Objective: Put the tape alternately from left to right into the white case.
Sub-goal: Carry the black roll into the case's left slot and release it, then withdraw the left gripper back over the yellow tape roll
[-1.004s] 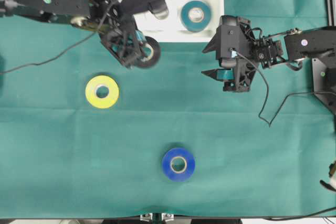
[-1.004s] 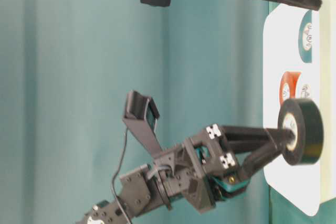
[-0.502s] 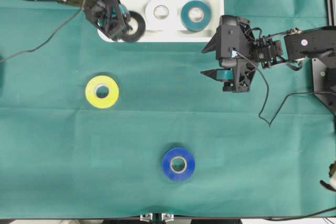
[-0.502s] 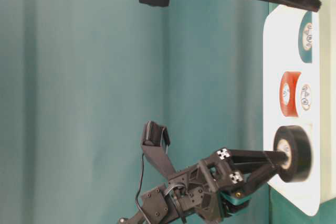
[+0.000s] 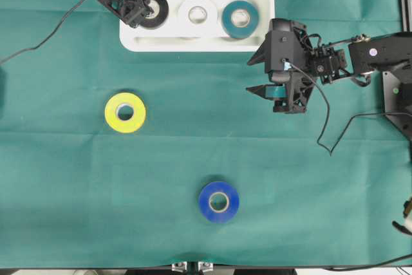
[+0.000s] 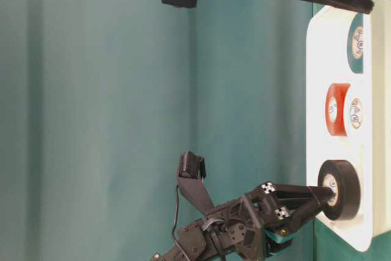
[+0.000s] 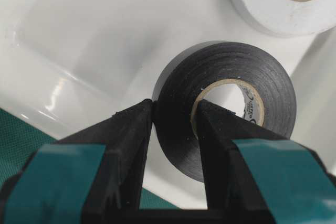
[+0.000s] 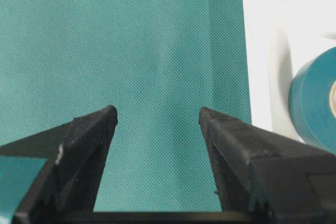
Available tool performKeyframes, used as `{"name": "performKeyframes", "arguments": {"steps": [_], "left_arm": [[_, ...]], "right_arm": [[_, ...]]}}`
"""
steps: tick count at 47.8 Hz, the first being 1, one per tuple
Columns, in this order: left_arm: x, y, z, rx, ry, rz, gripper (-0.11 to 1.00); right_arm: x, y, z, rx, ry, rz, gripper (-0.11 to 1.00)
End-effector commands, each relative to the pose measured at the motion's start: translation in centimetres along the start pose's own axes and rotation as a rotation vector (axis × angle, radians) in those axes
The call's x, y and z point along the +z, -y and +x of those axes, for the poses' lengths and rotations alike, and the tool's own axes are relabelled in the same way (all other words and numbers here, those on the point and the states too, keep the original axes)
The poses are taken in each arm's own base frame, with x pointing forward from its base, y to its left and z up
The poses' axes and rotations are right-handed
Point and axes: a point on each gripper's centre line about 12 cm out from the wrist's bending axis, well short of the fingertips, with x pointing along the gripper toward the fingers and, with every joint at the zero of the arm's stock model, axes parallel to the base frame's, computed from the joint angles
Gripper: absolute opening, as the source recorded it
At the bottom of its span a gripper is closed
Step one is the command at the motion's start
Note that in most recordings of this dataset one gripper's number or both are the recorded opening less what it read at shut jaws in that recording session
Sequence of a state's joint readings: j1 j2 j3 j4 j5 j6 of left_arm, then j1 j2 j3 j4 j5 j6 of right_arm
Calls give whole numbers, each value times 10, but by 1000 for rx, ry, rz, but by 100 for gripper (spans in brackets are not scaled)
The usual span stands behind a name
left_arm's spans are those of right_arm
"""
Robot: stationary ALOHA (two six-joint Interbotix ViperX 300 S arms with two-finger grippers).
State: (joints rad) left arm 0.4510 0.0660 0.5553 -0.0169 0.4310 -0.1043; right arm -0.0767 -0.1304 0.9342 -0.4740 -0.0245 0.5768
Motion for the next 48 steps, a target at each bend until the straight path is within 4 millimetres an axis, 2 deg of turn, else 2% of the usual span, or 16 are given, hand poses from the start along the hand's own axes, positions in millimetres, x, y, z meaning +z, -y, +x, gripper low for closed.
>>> {"name": "performKeyframes", "arguments": {"steps": [1,19,25,33,37,39,48], "left_arm": [[11,1,-9,-6,44,4,-4],[9,7,-8,-15,55,26,-1],[6,12,-9,-21,56,61,21],[3,14,-8,-24,48,89,71],[2,14,-8,-24,47,89,90],[1,14,-8,-24,45,89,94],[2,15,-8,-25,47,89,94]], "right_arm": [[8,-2,-5,9,34,1,71],[8,-2,-5,8,32,2,71],[7,-2,-5,7,31,3,71],[8,-2,-5,7,33,3,71],[8,-2,-5,7,33,3,71],[7,-2,-4,9,31,1,71],[8,-2,-5,8,31,2,71]]}}
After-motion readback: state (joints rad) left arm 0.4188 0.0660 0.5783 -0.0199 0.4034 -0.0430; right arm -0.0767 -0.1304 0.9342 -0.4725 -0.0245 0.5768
